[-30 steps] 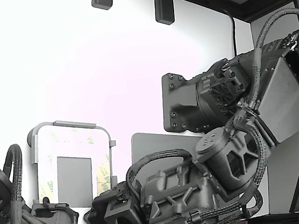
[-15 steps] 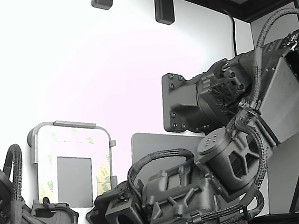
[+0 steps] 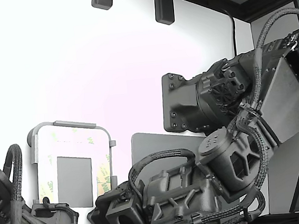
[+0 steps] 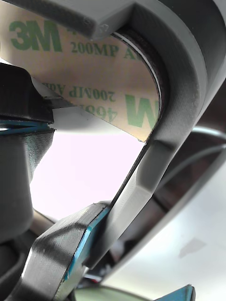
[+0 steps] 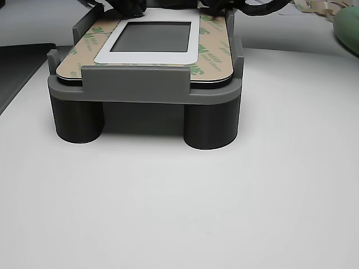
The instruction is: Peel off protective film from adhesive tape.
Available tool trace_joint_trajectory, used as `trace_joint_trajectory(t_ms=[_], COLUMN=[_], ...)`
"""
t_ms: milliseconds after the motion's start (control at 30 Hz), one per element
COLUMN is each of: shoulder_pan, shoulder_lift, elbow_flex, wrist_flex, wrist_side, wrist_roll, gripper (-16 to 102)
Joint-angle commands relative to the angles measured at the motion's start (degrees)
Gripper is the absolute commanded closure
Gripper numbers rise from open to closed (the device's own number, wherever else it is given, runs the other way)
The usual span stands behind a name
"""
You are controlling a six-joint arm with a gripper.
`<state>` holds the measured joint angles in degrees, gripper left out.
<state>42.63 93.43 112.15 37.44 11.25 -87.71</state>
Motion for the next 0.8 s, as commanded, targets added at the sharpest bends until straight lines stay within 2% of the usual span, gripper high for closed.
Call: trace_joint_trajectory(t_ms=[0, 767], shoulder_pan=[-0.26, 0.26], shoulder_lift=[1.67, 2.11], elbow_flex=[-1.49, -2.64], wrist_flex=[-0.18, 1.23], wrist_side=[-0.18, -0.09], wrist_roll=[0.09, -1.05], gripper=[94, 92])
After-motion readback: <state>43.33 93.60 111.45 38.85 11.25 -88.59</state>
